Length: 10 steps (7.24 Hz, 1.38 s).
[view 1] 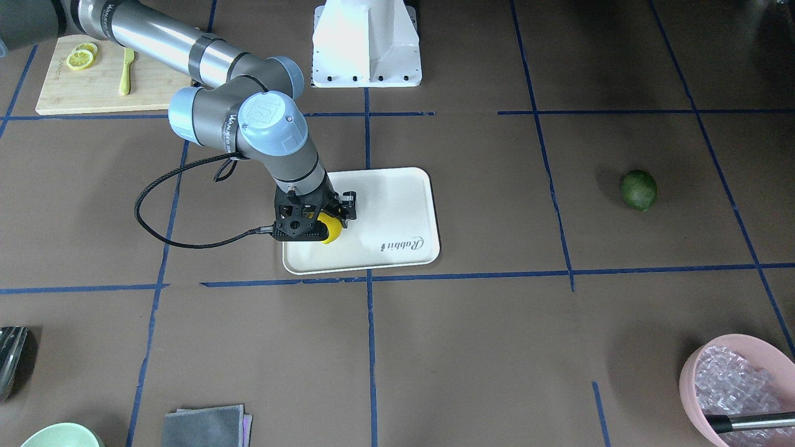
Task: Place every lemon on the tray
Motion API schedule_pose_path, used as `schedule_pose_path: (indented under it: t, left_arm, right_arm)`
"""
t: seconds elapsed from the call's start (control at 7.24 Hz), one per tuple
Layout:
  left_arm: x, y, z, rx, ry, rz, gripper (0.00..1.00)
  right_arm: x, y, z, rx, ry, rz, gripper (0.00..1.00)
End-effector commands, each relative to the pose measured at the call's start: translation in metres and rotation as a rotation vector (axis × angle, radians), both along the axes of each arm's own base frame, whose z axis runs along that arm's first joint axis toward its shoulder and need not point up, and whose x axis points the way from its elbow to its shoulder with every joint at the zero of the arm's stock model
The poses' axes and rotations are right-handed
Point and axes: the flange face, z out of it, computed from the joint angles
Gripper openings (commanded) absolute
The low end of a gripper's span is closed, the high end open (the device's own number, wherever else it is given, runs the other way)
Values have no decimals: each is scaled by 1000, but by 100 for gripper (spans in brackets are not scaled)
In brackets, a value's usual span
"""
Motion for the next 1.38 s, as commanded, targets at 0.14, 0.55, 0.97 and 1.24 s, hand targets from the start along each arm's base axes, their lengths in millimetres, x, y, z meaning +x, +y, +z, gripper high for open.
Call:
schedule_pose_path:
  t: [0.14, 0.55, 0.97, 1.24]
  left_arm:
    - [0, 0, 0, 0, 0, 0, 100]
    - [0, 0, 0, 0, 0, 0, 100]
    - [15, -5, -4, 41, 1, 32, 100]
    - [42, -9, -8, 72, 19, 85, 100]
  right_arm:
    - [-7, 6, 6, -30, 16, 26, 4]
    - [-9, 8, 14, -34, 26, 21, 80]
    - [-5, 9, 8, -18, 13, 23, 99]
    - [34, 9, -4, 11, -38, 39, 100]
